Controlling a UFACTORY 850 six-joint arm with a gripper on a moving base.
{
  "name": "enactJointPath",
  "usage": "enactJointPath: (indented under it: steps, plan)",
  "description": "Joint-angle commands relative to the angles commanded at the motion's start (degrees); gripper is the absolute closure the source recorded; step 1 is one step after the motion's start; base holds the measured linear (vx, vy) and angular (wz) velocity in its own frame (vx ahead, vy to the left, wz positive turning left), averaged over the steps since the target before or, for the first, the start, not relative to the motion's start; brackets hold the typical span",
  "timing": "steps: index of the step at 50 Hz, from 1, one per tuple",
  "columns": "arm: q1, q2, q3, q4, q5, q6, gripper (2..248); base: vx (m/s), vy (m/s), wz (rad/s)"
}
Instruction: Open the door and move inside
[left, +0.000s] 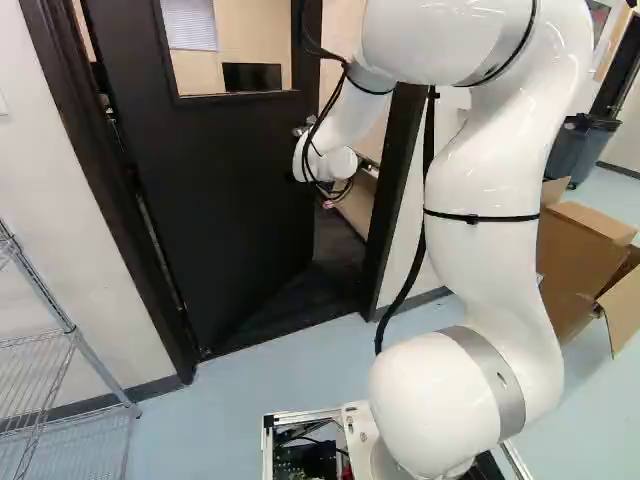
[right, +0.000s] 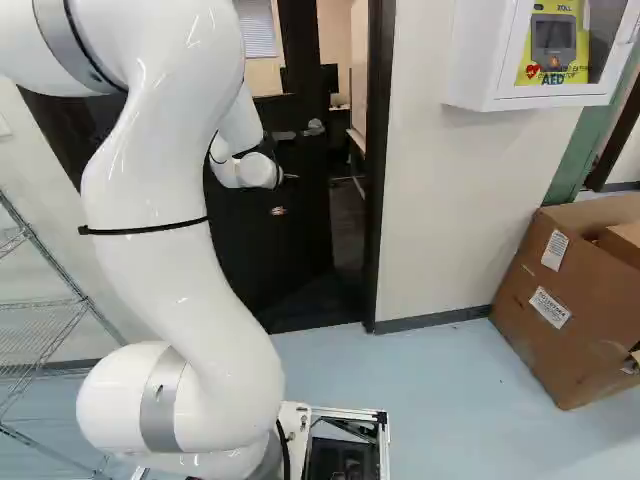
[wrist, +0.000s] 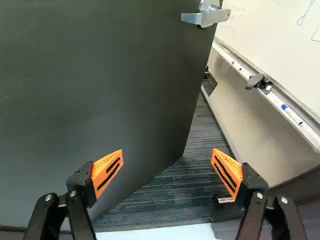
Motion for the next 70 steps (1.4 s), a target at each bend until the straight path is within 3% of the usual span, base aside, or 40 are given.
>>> enactJointPath:
  steps: [36, 70]
  plan:
    - [-2.60, 9.64, 11.22, -4.15, 5.71, 0.00, 3, 0.000, 0.000, 0.000]
    - [-6.75, 18.08, 20.29, -5.08, 6.31, 0.00, 3, 0.000, 0.000, 0.000]
